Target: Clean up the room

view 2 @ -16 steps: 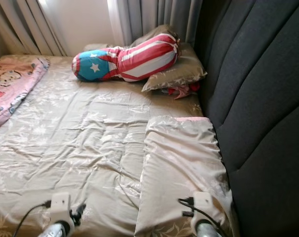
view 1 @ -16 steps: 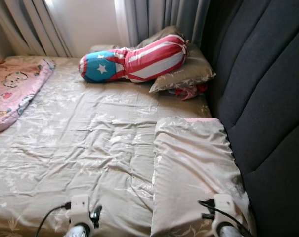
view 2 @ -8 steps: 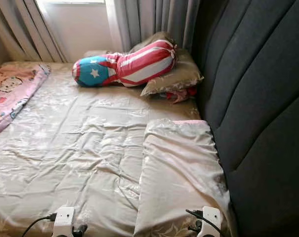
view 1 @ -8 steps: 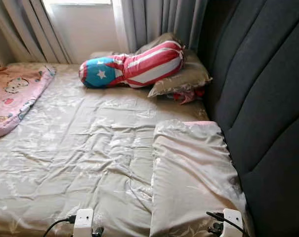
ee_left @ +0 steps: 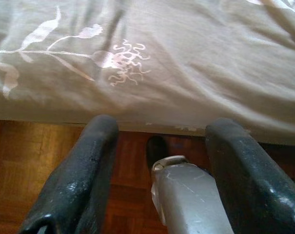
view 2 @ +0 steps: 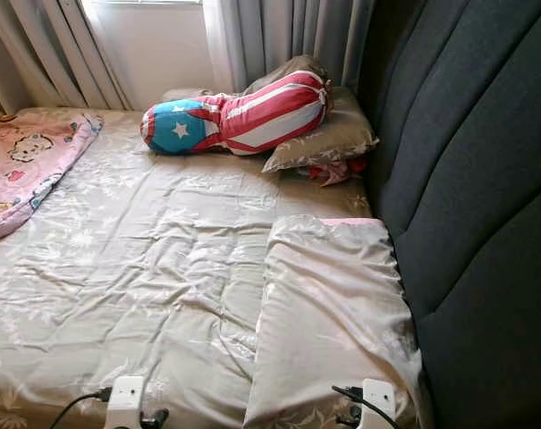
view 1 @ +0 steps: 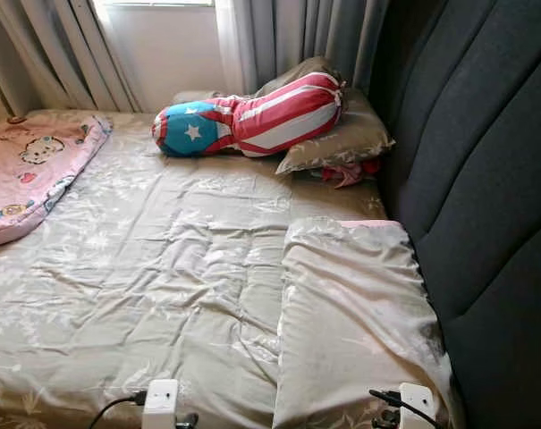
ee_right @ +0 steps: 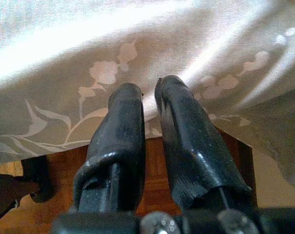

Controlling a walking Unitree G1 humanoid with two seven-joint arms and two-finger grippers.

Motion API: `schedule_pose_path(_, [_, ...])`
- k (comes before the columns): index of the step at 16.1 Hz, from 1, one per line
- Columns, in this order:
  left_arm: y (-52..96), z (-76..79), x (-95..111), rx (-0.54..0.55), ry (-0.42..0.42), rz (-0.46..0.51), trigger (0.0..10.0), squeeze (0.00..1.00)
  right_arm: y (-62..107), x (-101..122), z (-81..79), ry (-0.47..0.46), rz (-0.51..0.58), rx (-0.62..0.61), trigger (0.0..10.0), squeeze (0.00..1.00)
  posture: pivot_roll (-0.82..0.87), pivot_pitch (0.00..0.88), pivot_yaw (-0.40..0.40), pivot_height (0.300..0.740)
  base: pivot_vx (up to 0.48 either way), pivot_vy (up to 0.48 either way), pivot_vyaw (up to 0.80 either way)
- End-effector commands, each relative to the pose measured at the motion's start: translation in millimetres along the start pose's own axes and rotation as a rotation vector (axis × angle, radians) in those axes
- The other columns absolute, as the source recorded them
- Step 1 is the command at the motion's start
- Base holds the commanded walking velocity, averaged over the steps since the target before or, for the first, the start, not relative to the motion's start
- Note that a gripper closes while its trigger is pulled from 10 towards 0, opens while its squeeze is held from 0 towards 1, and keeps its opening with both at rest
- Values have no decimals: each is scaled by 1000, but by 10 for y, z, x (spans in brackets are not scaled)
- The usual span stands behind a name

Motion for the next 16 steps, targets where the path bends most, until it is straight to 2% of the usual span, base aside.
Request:
schedule_pose_path(1, [-2, -2, -5, 1, -13, -9, 10000, 1000, -2, -12, -27, -1, -9, 7, 10000, 0, 0, 0, -18, 740, 0, 0, 0])
schedule_pose_path(3, [-4, -4, 6, 2, -24, -6, 10000, 1000, -10, 17, -58, 7, -3, 20, 10000, 0, -2, 0, -27, 740, 0, 0, 0])
schedule_pose_path(4, [-5, -4, 4, 8, -33, -8, 10000, 0, -11, 13, -59, 13, -8, 24, 10000, 843, 7, 0, -32, 740, 0, 0, 0])
schedule_pose_path(5, [-2, -13, -3, 16, -26, -9, 10000, 0, -8, 4, -51, 4, -8, 18, 10000, 1000, 8, 0, -31, 740, 0, 0, 0])
schedule_pose_path(8, [8, -61, -34, 29, -12, -17, 10000, 0, 9, -62, 13, 7, -26, -10, 10000, 1000, 6, 0, -31, 740, 0, 0, 0])
schedule_pose_path(16, [8, -20, -41, 23, 10, -16, 10000, 0, 6, -49, 1, 52, -29, 14, 10000, 1000, -3, 0, -39, 740, 0, 0, 0])
Point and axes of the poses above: a point about 5 cm out from each wrist's last joint towards the gripper, its own y axis pointing back from the gripper into the wrist, its own x axis along the axis of the wrist's last joint, z = x × y, the point moved 3 cm from there along -y, pointing out of the wrist towards the gripper, and after that the axes turned 6 degrees about -y, right-handed, at the moved point
